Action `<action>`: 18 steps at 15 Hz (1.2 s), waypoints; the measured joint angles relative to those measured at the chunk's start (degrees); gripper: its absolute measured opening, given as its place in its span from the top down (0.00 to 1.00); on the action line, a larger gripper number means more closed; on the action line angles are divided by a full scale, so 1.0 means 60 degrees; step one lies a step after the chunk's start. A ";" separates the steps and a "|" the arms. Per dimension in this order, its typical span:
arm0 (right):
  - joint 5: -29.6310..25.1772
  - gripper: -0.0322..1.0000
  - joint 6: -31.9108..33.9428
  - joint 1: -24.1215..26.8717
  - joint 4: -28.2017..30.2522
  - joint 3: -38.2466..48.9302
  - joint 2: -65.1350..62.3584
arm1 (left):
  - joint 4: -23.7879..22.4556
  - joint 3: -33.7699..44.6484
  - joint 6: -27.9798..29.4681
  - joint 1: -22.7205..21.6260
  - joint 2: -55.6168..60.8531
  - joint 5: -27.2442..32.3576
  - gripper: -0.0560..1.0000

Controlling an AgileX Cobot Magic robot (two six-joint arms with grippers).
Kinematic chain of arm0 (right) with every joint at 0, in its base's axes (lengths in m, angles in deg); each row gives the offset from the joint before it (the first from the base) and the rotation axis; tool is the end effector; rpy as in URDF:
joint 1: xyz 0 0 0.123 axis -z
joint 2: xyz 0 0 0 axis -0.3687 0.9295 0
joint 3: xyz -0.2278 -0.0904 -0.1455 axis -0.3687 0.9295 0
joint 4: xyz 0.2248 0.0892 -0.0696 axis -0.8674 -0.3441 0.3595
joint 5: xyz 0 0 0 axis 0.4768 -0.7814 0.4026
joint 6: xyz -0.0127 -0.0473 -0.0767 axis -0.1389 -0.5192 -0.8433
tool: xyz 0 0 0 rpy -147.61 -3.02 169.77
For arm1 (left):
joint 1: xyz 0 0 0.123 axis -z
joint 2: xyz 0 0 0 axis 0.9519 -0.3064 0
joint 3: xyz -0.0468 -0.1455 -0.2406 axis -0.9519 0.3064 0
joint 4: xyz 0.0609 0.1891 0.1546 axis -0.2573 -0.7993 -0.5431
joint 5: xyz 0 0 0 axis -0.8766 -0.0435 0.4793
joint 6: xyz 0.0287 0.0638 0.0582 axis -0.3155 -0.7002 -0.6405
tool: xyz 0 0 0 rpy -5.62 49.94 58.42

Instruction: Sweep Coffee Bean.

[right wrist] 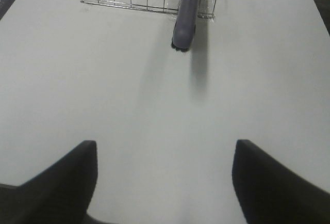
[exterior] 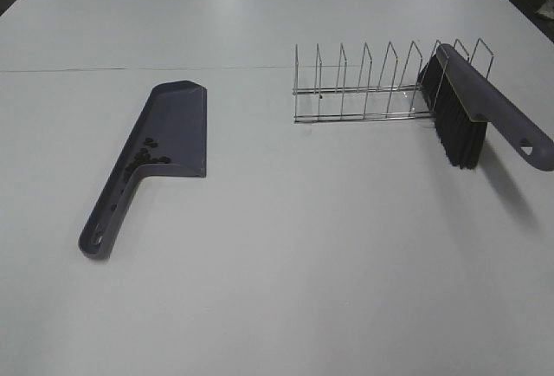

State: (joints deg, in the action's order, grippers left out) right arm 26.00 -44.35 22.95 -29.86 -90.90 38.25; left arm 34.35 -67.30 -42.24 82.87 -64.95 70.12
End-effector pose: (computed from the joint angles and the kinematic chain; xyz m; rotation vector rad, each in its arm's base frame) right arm -0.0035 0.0062 0.2621 -0.1374 2.1256 -0.0095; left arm -0.0087 0.0022 0.2819 0.1699 2.0236 -0.1204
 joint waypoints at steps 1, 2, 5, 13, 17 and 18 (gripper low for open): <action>0.0000 0.35 0.0000 0.0000 0.0000 0.0000 0.0000 | 0.0000 0.0000 0.0000 -0.0525 0.0000 0.0000 0.26; 0.0000 0.35 0.0000 0.0000 0.0000 0.0000 0.0000 | 0.0000 0.0000 0.0000 -0.1098 0.0000 0.0000 0.26; 0.0000 0.35 0.0000 0.0000 0.0000 0.0000 0.0000 | -0.0010 0.0000 0.0000 -0.1824 0.0000 0.0000 0.26; 0.0000 0.35 0.0000 0.0000 0.0000 0.0000 0.0000 | -0.0010 0.0000 0.0000 -0.1833 0.0000 0.0000 0.26; 0.0000 0.35 0.0000 0.0000 0.0000 0.0000 0.0000 | -0.0010 0.0000 0.0000 -0.1833 0.0000 0.0000 0.26; 0.0000 0.35 0.0000 0.0000 0.0000 0.0000 0.0000 | -0.0010 0.0000 0.0000 -0.1833 0.0000 0.0000 0.26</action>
State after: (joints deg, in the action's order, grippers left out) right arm 26.00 -44.35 22.95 -29.86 -90.90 38.25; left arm 34.29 -67.30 -42.24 71.87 -64.95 70.12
